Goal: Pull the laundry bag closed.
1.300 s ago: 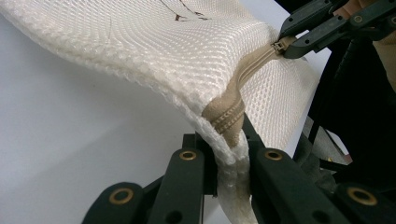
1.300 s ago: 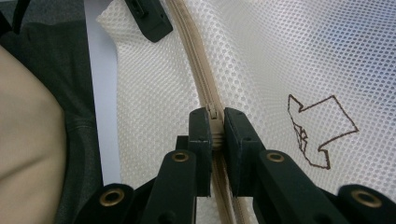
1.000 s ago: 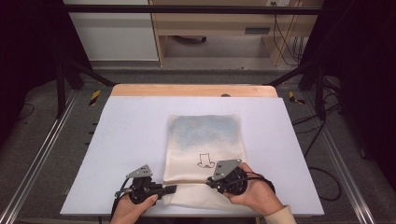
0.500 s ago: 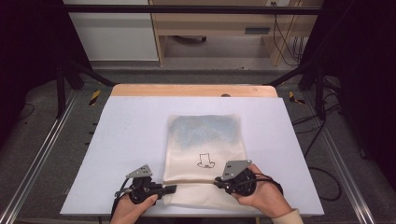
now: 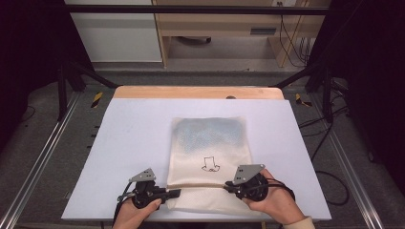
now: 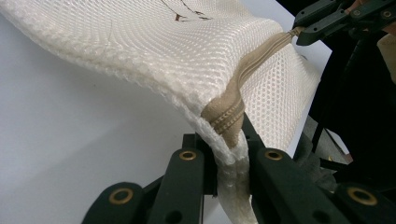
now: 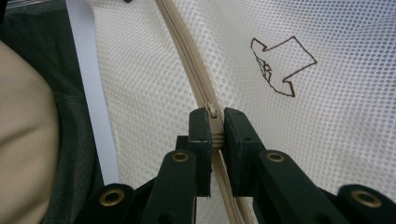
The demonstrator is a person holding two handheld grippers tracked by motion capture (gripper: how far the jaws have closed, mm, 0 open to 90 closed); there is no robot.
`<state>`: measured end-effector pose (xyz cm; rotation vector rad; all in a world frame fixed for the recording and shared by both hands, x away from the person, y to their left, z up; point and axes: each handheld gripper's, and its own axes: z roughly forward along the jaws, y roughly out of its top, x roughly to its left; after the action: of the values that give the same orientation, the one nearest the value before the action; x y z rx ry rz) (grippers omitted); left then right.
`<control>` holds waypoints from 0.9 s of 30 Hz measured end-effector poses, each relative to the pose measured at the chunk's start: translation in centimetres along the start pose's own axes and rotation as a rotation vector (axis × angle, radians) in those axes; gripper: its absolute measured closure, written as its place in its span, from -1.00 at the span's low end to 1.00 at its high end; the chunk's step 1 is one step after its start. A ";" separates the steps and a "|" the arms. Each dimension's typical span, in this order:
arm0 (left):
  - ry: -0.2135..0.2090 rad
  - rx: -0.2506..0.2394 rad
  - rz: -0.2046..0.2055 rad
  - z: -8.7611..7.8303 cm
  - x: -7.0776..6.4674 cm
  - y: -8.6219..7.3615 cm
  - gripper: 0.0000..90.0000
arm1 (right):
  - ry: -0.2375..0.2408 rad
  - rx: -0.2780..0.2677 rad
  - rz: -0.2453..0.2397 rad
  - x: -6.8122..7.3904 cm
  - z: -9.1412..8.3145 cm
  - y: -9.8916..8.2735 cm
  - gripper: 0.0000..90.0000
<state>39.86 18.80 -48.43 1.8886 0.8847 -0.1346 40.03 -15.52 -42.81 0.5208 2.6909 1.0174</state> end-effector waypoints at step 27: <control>-0.002 0.002 0.001 0.0 0.0 0.0 0.86 | -0.005 0.001 0.016 -0.2 -0.5 -0.9 0.82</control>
<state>39.85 18.76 -48.45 1.8906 0.8819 -0.1371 39.79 -16.50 -43.04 0.5445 2.6877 1.0176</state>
